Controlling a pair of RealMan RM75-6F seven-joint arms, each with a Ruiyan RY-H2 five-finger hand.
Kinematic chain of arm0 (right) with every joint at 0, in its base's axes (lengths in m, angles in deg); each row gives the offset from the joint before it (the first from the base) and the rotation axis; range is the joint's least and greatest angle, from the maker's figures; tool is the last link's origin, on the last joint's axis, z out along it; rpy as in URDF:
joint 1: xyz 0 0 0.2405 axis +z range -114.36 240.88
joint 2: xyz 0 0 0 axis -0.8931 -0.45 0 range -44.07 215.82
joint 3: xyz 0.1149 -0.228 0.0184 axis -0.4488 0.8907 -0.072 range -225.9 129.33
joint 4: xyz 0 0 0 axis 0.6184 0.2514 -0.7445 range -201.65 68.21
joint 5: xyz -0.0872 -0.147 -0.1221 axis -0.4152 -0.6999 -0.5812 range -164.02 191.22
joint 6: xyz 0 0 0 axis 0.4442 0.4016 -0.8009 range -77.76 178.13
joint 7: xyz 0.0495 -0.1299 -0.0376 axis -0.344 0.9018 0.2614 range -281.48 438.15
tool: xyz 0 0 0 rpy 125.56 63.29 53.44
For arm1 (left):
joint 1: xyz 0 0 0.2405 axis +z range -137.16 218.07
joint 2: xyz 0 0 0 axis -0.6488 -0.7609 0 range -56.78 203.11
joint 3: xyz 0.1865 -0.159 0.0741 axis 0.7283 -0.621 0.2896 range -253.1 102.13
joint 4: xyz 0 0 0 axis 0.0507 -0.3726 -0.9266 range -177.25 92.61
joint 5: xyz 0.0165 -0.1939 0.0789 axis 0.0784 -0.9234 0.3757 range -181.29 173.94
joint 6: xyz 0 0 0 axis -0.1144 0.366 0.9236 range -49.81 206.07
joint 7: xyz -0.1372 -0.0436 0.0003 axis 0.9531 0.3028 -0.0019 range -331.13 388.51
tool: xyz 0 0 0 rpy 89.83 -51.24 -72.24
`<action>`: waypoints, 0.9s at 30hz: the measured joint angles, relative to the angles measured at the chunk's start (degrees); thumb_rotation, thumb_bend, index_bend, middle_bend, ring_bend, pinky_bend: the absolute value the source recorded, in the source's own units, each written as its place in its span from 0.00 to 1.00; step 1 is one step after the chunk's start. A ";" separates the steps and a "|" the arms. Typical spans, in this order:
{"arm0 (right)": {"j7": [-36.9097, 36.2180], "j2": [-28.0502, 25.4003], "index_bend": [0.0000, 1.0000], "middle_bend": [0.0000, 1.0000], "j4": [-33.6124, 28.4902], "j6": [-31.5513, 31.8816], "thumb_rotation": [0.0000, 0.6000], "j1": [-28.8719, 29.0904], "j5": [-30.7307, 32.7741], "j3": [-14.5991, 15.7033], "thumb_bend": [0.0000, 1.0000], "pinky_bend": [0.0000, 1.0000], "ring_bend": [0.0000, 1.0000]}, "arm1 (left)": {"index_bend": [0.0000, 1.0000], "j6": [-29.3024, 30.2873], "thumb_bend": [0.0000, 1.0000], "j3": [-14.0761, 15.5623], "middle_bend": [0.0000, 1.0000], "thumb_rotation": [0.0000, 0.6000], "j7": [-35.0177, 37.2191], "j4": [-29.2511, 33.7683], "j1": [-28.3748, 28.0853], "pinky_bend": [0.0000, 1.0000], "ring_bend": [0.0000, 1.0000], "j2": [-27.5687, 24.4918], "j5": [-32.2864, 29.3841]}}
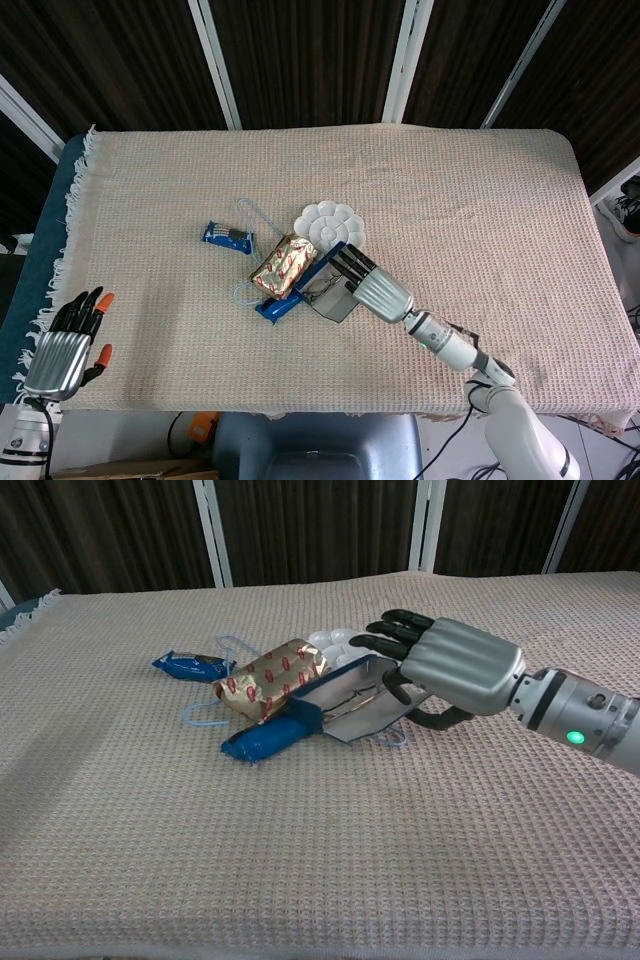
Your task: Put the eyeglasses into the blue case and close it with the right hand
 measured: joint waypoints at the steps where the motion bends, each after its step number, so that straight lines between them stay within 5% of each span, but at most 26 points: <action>1: 0.08 -0.37 0.83 0.16 -0.21 0.38 1.00 -0.42 -0.24 0.29 0.59 0.00 0.00 | 0.00 0.01 0.40 0.04 0.00 1.00 0.00 0.00 0.00 0.16 0.00 0.00 0.07; 27: -0.04 -10.82 0.83 0.16 -8.59 11.08 1.00 -13.57 -4.27 5.24 0.59 0.00 0.00 | 0.00 0.94 0.40 0.69 0.00 1.00 0.09 0.25 0.43 0.16 0.00 -0.09 1.71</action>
